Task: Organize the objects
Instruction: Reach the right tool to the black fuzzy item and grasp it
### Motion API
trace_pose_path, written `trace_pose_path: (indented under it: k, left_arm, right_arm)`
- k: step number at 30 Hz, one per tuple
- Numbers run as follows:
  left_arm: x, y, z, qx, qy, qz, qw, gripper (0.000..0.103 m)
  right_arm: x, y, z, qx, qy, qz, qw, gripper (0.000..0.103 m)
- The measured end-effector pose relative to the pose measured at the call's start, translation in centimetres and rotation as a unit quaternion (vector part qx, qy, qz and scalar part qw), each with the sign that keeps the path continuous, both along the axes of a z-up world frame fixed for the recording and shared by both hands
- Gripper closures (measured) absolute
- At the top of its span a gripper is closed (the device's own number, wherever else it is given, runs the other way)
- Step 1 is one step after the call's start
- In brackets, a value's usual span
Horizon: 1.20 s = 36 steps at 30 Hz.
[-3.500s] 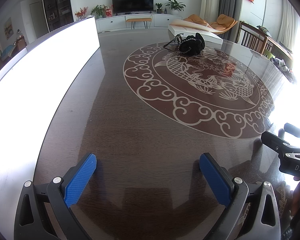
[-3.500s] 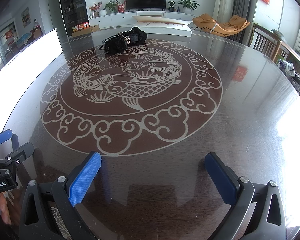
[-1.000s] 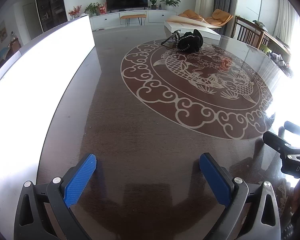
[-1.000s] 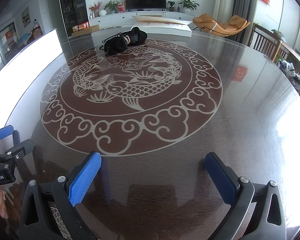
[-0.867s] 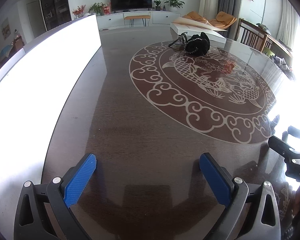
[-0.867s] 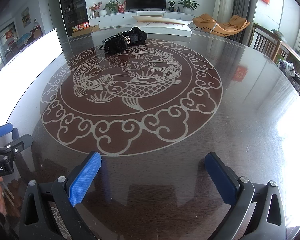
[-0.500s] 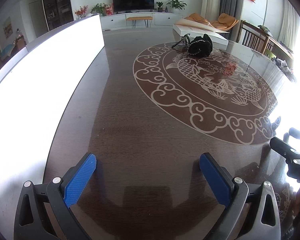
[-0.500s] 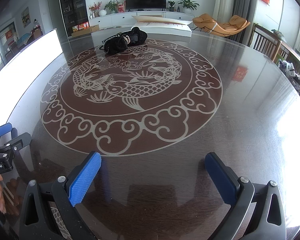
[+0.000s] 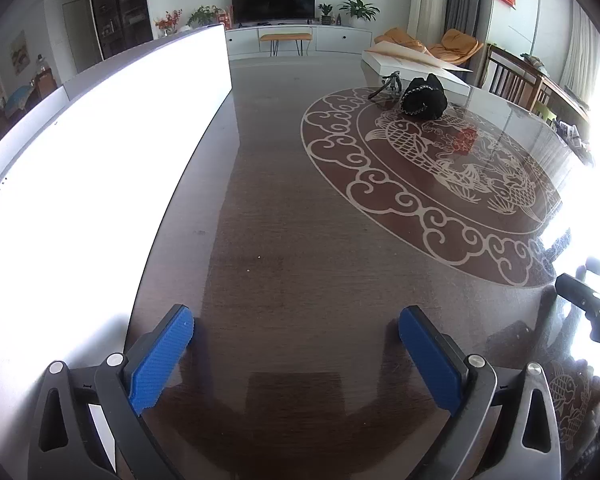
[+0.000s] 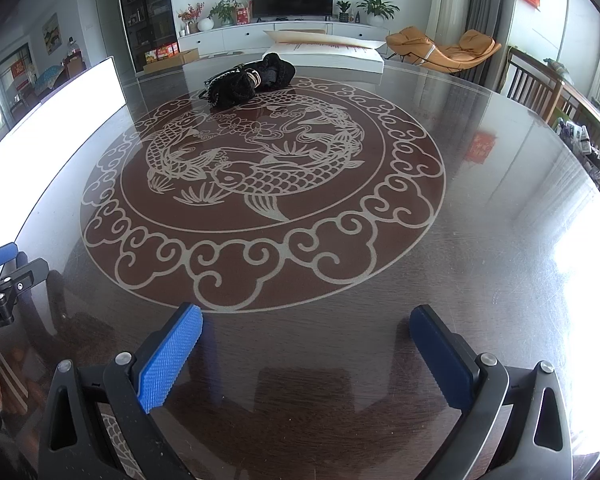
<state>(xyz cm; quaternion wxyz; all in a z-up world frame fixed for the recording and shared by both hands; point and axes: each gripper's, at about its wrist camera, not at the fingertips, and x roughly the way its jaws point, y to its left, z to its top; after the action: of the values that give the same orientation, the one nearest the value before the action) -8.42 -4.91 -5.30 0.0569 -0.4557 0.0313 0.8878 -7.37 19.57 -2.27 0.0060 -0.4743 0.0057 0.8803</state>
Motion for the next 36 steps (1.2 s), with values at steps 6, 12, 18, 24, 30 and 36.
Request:
trace_pose_path:
  k: [6, 12, 18, 24, 30, 36]
  left_arm:
    - [0.0, 0.0, -0.1, 0.000, 0.000, 0.000, 1.0000, 0.000]
    - [0.0, 0.0, -0.1, 0.000, 0.000, 0.000, 1.0000, 0.000]
    - [0.0, 0.0, -0.1, 0.000, 0.000, 0.000, 1.0000, 0.000]
    - [-0.1, 0.0, -0.1, 0.001, 0.000, 0.000, 1.0000, 0.000]
    - [0.0, 0.0, 0.0, 0.000, 0.000, 0.000, 1.0000, 0.000]
    - [-1.4, 0.8, 0.1, 0.001, -0.021, 0.021, 0.9996, 0.000]
  right_arm:
    - [-8.7, 2.0, 3.7, -0.048, 0.033, -0.025, 0.998, 0.000]
    - [-21.4, -1.7, 5.2, -0.047, 0.002, -0.009, 0.999, 0.009]
    - [-27.4, -3.3, 2.6, -0.074, -0.038, -0.046, 0.995, 0.022]
    - [-24.1, -3.5, 1.6, -0.051, -0.042, 0.010, 0.998, 0.068]
    - [-13.1, -1.1, 1.5, 0.006, -0.016, 0.054, 0.998, 0.068]
    - [-6.3, 1.6, 1.0, -0.013, 0.029, 0.034, 0.999, 0.062]
